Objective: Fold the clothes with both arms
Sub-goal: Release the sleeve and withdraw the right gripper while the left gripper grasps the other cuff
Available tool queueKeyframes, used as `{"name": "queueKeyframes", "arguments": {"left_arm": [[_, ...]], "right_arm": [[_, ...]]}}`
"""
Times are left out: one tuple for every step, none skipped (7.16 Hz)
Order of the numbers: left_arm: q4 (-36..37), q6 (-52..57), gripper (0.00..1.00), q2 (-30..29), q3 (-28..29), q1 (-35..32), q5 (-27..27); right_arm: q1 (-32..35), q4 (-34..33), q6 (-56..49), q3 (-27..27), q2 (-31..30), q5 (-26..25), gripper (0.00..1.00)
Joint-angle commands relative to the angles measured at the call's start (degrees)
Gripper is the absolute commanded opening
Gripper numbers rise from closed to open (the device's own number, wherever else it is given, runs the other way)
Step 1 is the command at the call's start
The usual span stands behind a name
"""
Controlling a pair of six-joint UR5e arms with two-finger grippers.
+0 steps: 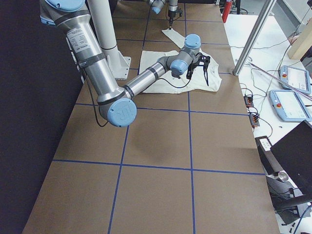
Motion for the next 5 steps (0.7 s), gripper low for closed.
{"name": "queueKeyframes", "arguments": {"left_arm": [[0.0,0.0,0.00,-0.1,-2.3,-0.3,-0.5],[0.7,0.0,0.00,0.3,-8.4,-0.3,-1.5],[3.1,-1.0,0.00,-0.6,-13.5,-0.4,-7.1],[9.7,-2.7,0.00,-5.2,-20.1,-0.9,-8.5],[19.8,-10.5,0.00,-13.8,-25.1,-0.7,-8.5]], "right_arm": [[0.1,0.0,0.0,0.5,-0.5,-0.2,0.68],[1.2,0.0,0.0,1.3,-1.2,-0.1,0.84],[3.4,0.2,-0.5,3.9,-4.8,0.0,1.00],[5.3,0.1,-4.6,5.4,-7.7,0.2,1.00],[6.3,0.3,-10.1,8.1,-12.8,0.2,1.00]]}}
